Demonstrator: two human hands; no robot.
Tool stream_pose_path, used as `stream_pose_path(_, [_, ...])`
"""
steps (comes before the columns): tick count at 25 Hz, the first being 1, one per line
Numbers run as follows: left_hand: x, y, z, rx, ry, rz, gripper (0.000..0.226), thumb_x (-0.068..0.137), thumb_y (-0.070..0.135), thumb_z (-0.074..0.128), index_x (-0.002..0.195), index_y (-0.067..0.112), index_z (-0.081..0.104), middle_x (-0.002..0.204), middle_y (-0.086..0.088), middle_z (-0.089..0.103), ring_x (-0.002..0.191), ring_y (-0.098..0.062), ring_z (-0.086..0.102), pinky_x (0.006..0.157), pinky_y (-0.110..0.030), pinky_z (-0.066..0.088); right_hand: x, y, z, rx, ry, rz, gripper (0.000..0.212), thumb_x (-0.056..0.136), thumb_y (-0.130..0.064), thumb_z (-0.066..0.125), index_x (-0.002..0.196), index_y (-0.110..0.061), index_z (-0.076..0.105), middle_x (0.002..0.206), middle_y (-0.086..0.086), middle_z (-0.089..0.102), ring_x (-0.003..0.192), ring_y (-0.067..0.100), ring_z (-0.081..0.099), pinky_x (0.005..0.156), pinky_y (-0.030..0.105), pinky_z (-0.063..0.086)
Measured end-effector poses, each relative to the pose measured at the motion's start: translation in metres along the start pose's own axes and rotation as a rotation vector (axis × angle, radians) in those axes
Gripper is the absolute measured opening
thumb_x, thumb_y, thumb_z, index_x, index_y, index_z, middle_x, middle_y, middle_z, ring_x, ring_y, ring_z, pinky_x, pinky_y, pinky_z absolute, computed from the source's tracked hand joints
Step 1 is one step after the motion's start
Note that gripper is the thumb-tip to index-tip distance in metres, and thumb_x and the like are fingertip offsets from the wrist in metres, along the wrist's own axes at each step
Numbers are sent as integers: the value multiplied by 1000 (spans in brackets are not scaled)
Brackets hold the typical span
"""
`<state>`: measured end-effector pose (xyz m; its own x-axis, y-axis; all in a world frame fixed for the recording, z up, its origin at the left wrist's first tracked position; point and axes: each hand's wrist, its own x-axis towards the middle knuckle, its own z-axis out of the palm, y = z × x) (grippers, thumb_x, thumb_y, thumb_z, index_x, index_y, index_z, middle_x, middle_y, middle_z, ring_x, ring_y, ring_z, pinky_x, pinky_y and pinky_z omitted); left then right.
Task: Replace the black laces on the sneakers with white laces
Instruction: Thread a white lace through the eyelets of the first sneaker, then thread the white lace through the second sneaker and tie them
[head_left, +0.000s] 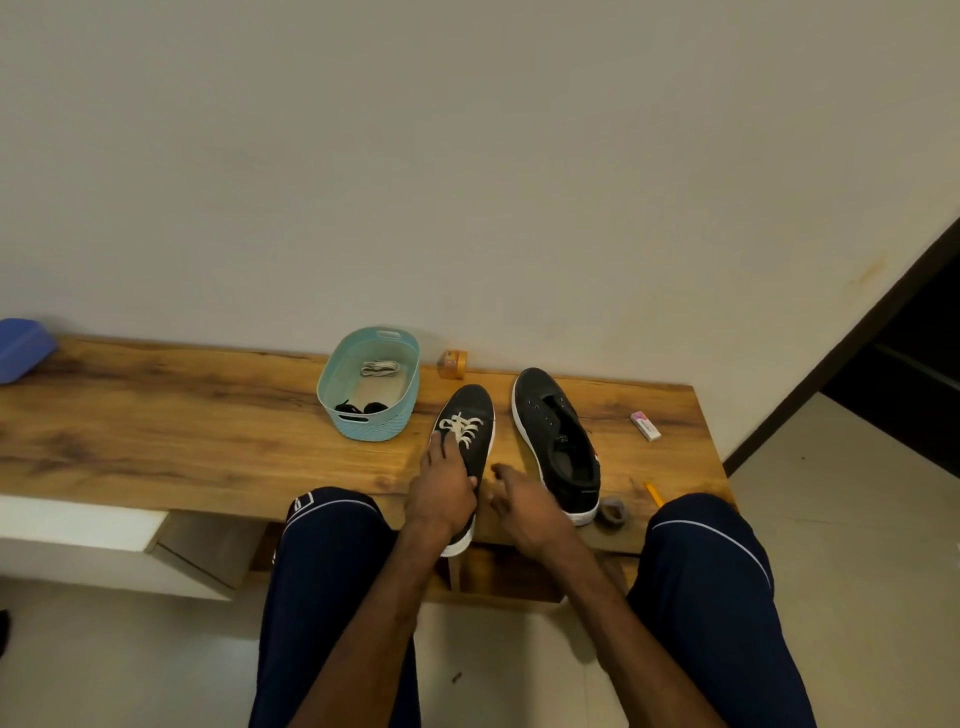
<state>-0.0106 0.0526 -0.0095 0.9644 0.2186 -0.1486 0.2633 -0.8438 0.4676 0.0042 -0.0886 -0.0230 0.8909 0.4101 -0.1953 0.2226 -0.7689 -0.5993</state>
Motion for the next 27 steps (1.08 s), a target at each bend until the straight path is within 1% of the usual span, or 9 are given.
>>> stream_pose_path(2, [-3,7,2,25,82,87,72,97,27,58,154,8,18,163,-11,17,149,-27,20,118,-44,30,1,11,-14,-135,193,17,45,100,-27,54,143,-16,45,140,8,53,128,23,49,105,36,42])
stream_pose_path(4, [-5,13,6,11,126,167,67,97,27,58,153,10,24,161,-9,24,149,-23,24,120,-41,28,-1,25,-25,-273,266,100,47,99,-27,56,143,-14,45,144,7,51,134,24,43,111,39,38])
stream_pose_path(7, [-5,24,15,-6,96,270,65,97,25,59,153,15,28,160,-4,30,147,-18,28,120,-40,29,-10,43,-33,-359,106,230,54,96,-24,58,145,-15,38,145,7,48,134,25,40,108,44,38])
stream_pose_path(9, [-5,31,21,21,56,312,64,97,23,58,153,15,27,159,-4,30,147,-17,28,120,-36,28,-16,46,-32,-363,24,207,57,94,-18,60,145,-13,36,142,8,49,131,25,43,102,43,42])
stream_pose_path(12, [-4,44,33,35,-18,340,63,97,19,56,153,13,27,157,-5,34,144,-19,32,118,-33,29,-23,46,-31,-336,23,101,47,94,-12,56,139,-11,43,136,10,54,121,26,50,95,39,48])
stream_pose_path(15, [-5,58,45,67,-109,340,65,97,16,52,155,11,23,159,-7,31,145,-21,32,118,-33,30,-31,48,-30,-313,4,29,46,94,-8,54,138,-9,42,134,12,54,119,28,51,94,40,48])
stream_pose_path(19, [0,71,50,134,-202,347,75,93,19,58,156,8,19,160,-10,27,143,-25,36,115,-38,36,-34,52,-31,-267,-1,2,45,93,-9,56,136,-10,45,134,10,55,121,27,49,97,39,47])
stream_pose_path(22, [12,72,42,155,-235,325,74,94,18,58,156,10,19,157,-10,33,135,-26,45,108,-38,43,-33,55,-32,-240,-4,-9,46,92,-7,56,136,-12,45,134,10,55,121,27,49,99,41,47])
stream_pose_path(27, [26,68,32,198,-328,272,83,91,30,67,156,14,18,157,-8,34,137,-25,44,109,-40,42,-35,61,-34,-227,-1,-54,52,91,-9,57,140,-15,43,136,7,54,124,25,48,106,43,41])
